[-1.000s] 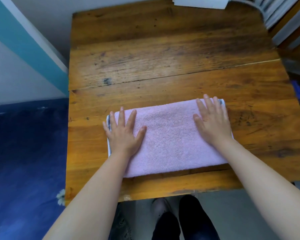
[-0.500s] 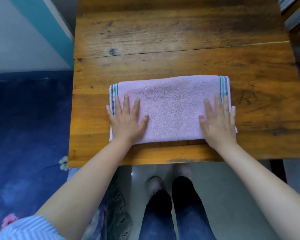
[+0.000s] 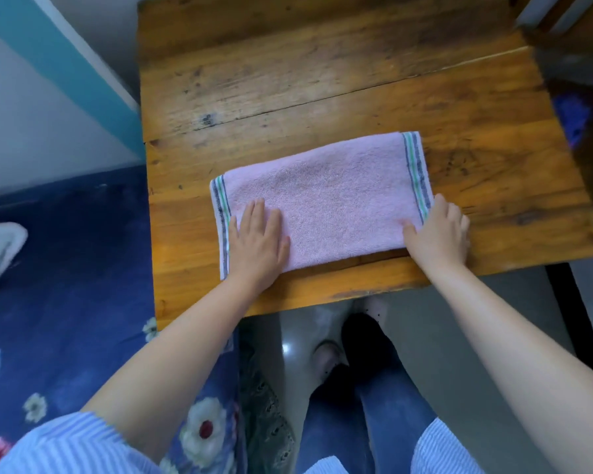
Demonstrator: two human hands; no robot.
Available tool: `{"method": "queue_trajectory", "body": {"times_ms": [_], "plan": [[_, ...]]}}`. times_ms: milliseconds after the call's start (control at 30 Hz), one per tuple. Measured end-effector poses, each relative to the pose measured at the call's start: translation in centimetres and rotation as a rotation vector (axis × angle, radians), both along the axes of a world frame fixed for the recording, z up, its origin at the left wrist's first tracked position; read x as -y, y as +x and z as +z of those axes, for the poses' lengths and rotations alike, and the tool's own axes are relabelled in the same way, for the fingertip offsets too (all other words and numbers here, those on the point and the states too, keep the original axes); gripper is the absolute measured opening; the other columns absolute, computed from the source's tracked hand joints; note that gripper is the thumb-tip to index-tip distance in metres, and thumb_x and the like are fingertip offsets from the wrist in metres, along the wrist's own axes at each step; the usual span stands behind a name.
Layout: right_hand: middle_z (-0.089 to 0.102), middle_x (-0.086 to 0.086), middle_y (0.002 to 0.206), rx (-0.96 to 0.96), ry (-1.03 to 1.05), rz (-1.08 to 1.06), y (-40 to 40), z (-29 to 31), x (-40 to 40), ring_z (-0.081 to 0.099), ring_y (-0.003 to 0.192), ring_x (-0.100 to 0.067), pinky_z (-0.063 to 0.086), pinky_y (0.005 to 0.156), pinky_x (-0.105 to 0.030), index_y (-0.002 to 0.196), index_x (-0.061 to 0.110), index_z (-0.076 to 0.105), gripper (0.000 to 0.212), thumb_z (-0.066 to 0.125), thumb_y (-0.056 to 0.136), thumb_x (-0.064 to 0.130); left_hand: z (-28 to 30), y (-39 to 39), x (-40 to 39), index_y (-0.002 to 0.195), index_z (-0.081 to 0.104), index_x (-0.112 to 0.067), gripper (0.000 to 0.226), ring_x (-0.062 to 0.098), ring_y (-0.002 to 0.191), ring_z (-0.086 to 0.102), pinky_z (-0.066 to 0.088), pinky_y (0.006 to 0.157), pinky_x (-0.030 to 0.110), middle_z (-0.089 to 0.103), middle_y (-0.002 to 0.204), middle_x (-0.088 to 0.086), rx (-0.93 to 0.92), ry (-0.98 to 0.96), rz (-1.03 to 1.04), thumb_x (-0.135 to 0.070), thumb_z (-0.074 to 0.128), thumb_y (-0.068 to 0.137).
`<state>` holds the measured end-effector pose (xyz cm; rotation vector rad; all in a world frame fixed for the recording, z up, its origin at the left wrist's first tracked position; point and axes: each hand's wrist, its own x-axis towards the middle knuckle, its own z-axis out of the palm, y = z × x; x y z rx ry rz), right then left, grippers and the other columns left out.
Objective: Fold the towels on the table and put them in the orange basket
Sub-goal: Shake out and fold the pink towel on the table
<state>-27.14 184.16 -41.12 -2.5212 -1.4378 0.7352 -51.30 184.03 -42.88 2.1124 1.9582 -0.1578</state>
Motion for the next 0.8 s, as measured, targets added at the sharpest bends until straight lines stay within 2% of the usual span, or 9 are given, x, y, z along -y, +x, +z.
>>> {"method": "queue_trajectory", "body": {"times_ms": [133,300,433,500,600,733,800], "plan": [[0.039,-0.025,0.132,-0.124,-0.124,-0.075,-0.2,0.8,-2.0,0.041,0.12,-0.042,0.039,0.094,-0.042,0.134,0.002,0.027,0.061,0.058,0.087,0.024,1.3,3.2,-4.2,0.142,0.029,-0.008,0.052,0.025,0.143,0.015,0.011,0.113,0.039,0.019,0.153,0.012,0.047,0.037,-0.153,-0.028,0.04,0.095],[0.059,-0.02,0.112,-0.197,-0.177,-0.124,1.0,1.1,-3.0,0.052,0.107,-0.037,0.043,0.08,-0.037,0.105,0.003,0.05,0.029,0.058,0.083,0.019,1.9,9.2,-11.0,0.138,0.033,-0.008,0.053,0.025,0.134,0.031,0.021,0.105,0.036,0.034,0.145,0.012,0.098,0.028,-0.209,-0.021,0.046,0.089],[0.061,-0.012,0.094,-0.197,-0.217,-0.058,4.0,1.3,-5.4,0.054,0.094,-0.034,0.041,0.079,-0.034,0.08,0.013,0.053,0.001,0.053,0.081,0.013,2.1,13.1,-15.4,0.138,0.033,-0.011,0.056,0.032,0.114,0.049,0.038,0.088,0.037,0.052,0.127,0.015,0.196,-0.104,-0.179,-0.021,0.051,0.086],[0.054,-0.007,0.079,-0.168,-0.228,-0.009,6.3,1.3,-7.8,0.052,0.084,-0.032,0.04,0.073,-0.033,0.074,0.013,0.053,0.008,0.05,0.081,0.011,2.1,14.7,-17.2,0.138,0.033,-0.014,0.057,0.032,0.114,0.049,0.041,0.085,0.038,0.053,0.126,0.015,0.196,-0.155,-0.18,-0.024,0.053,0.086],[0.043,0.001,0.062,-0.131,-0.227,0.085,9.5,1.7,-12.0,0.047,0.071,-0.028,0.033,0.054,-0.026,0.057,0.015,0.042,0.027,0.047,0.083,0.01,2.2,16.3,-19.5,0.134,0.037,-0.012,0.052,0.032,0.116,0.046,0.041,0.086,0.039,0.051,0.128,0.015,0.173,-0.158,-0.185,-0.024,0.052,0.086],[0.043,0.001,0.064,-0.09,-0.181,0.191,13.1,2.2,-17.9,0.045,0.069,-0.024,0.033,0.054,-0.027,0.058,0.016,0.044,0.027,0.049,0.084,0.007,2.4,18.8,-23.5,0.133,0.037,-0.011,0.051,0.031,0.117,0.048,0.04,0.087,0.034,0.052,0.129,0.014,0.358,-0.19,-0.097,-0.022,0.054,0.087],[0.048,-0.002,0.071,-0.062,-0.154,0.253,14.2,2.4,-20.6,0.045,0.068,-0.021,0.03,0.047,-0.025,0.068,0.01,0.051,0.016,0.05,0.083,0.004,2.5,20.2,-25.8,0.137,0.034,-0.012,0.054,0.028,0.119,0.049,0.038,0.085,0.029,0.051,0.133,0.012,0.443,-0.227,0.009,-0.021,0.054,0.087]]}}
